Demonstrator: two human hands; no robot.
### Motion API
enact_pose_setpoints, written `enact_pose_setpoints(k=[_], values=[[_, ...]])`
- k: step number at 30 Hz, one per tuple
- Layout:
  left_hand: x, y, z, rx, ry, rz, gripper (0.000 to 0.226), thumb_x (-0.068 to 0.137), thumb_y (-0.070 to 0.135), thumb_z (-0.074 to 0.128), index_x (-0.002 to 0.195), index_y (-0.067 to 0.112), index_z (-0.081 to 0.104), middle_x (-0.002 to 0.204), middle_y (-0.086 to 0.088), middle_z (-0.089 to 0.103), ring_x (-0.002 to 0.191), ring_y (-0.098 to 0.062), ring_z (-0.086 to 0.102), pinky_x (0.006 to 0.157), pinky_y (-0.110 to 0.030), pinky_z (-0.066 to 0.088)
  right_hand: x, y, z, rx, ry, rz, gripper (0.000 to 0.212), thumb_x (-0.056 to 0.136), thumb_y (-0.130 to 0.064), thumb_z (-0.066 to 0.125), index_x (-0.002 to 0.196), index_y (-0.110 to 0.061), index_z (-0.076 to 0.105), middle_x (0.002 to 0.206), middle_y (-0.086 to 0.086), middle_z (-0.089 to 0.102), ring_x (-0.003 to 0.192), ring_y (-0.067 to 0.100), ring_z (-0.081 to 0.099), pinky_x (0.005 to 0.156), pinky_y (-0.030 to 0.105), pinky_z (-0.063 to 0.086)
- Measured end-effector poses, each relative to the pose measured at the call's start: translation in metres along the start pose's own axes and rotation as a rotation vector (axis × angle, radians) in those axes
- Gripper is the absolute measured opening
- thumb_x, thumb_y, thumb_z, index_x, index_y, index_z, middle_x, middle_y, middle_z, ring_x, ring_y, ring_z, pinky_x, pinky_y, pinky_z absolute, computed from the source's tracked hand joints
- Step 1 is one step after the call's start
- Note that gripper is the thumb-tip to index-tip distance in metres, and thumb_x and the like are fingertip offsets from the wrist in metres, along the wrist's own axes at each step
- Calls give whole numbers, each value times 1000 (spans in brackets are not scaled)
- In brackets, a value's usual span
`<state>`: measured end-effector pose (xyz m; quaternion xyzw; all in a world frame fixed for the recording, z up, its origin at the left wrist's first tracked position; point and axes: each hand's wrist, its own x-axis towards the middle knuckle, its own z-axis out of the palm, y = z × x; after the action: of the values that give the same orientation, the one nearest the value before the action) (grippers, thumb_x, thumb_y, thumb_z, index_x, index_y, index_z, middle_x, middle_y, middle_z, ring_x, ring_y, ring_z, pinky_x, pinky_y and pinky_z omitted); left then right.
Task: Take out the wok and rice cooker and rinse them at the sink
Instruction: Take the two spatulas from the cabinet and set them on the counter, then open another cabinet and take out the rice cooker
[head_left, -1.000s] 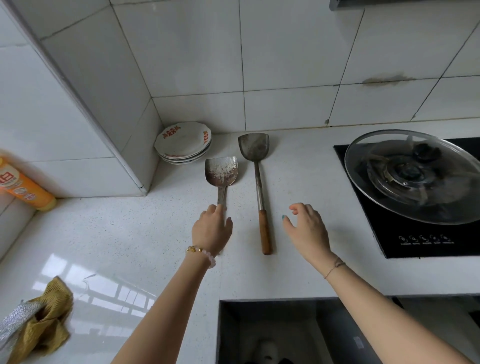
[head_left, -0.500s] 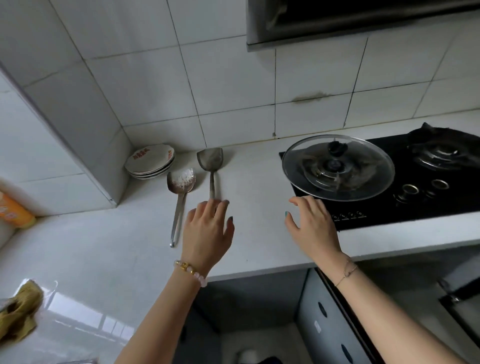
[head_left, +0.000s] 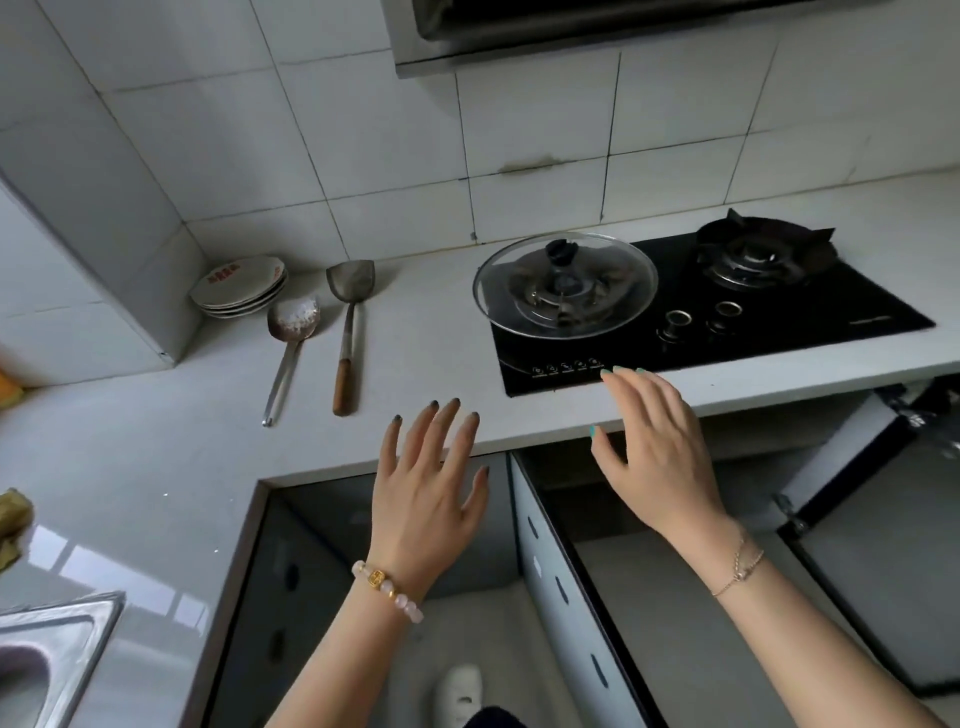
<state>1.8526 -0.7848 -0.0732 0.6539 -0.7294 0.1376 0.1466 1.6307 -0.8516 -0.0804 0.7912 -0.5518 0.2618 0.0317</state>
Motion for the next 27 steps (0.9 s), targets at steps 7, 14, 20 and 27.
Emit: enact_pose_setpoints(k=[7, 14, 20, 27], values=[[-11, 22, -9, 51, -43, 49, 57, 95, 51, 15, 133, 18, 42, 137, -11, 51, 131, -31, 43, 107, -52, 26, -39, 44, -44, -64, 123, 87, 57, 89, -38, 37, 136, -5, 45, 137, 12, 49, 129, 29, 41, 107, 43, 36], [-47, 67, 59, -31, -410, 270, 60, 82, 51, 37, 131, 20, 48, 136, -7, 54, 132, -25, 38, 109, -46, 26, -78, 58, -58, -121, 139, 199, 56, 89, -36, 40, 135, -5, 47, 136, 12, 50, 129, 29, 42, 105, 45, 39], [-59, 108, 109, 25, -733, 535, 77, 92, 52, 45, 151, 20, 6, 159, -5, 4, 146, -24, -1, 117, -46, -4, -108, 54, -62, -217, 33, 293, 61, 88, -39, 42, 141, -9, 38, 144, 9, 42, 135, 27, 34, 104, 50, 39], [-54, 120, 142, -63, -735, 667, 71, 91, 45, 51, 149, 23, 16, 156, -3, 16, 145, -23, 8, 116, -46, -1, -117, 57, -69, -274, 48, 371, 62, 88, -40, 40, 142, -10, 36, 145, 8, 41, 135, 27, 32, 104, 50, 38]])
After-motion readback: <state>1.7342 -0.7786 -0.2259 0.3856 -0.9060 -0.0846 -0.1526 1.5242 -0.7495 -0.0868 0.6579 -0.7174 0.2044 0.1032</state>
